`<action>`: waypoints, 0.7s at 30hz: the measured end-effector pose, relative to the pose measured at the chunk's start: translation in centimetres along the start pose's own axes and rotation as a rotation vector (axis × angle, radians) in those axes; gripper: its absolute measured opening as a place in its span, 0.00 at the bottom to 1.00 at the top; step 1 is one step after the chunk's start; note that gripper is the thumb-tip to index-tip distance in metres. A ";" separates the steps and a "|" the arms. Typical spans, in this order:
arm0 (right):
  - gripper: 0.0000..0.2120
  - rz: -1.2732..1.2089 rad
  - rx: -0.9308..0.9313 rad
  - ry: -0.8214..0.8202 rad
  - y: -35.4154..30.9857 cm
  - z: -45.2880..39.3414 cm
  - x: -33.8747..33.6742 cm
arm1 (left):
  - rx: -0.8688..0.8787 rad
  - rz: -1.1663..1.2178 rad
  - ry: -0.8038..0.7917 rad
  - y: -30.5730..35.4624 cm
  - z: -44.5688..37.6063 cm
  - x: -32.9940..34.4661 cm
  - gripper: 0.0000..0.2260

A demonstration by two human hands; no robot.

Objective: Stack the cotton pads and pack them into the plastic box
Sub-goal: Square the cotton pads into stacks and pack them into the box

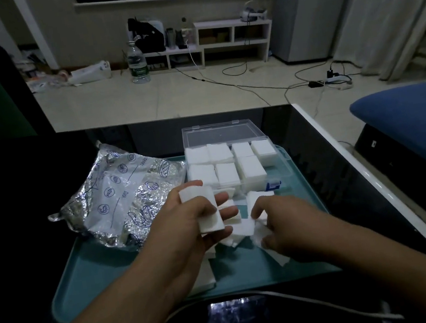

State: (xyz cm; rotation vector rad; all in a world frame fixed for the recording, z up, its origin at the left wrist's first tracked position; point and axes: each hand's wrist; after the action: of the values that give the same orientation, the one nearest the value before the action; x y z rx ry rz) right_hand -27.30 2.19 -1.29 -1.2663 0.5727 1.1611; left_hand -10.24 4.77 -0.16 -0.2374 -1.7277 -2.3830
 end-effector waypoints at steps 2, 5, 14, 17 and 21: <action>0.15 -0.128 0.022 -0.038 0.5 -0.2 -1.1 | -0.015 0.016 0.001 0.0 0.0 -0.2 0.17; 0.14 -0.274 0.046 -0.036 1.6 -0.1 -3.2 | -0.023 0.033 0.006 0.3 0.1 -0.1 0.16; 0.10 -1.045 -0.212 0.104 -0.3 2.2 -5.0 | -0.108 0.138 -0.133 0.4 0.4 0.4 0.14; 0.10 -1.140 -0.257 0.108 -1.4 2.3 -4.0 | -0.076 0.125 -0.188 0.0 0.3 0.6 0.18; 0.11 -1.060 -0.304 0.135 -2.4 1.8 -2.4 | -0.057 0.153 -0.232 -0.3 0.4 1.0 0.20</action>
State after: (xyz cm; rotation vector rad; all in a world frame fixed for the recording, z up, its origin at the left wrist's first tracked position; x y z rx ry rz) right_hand -26.54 3.30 2.32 -1.6008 -0.2209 0.2660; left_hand -11.23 5.14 -0.05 -0.6535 -1.6661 -2.3722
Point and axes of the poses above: each hand's wrist, its own z-axis away from the middle knuckle, its own x-axis out of the palm, y = z × x, and after that the axes turned 10 degrees about -z, right-handed
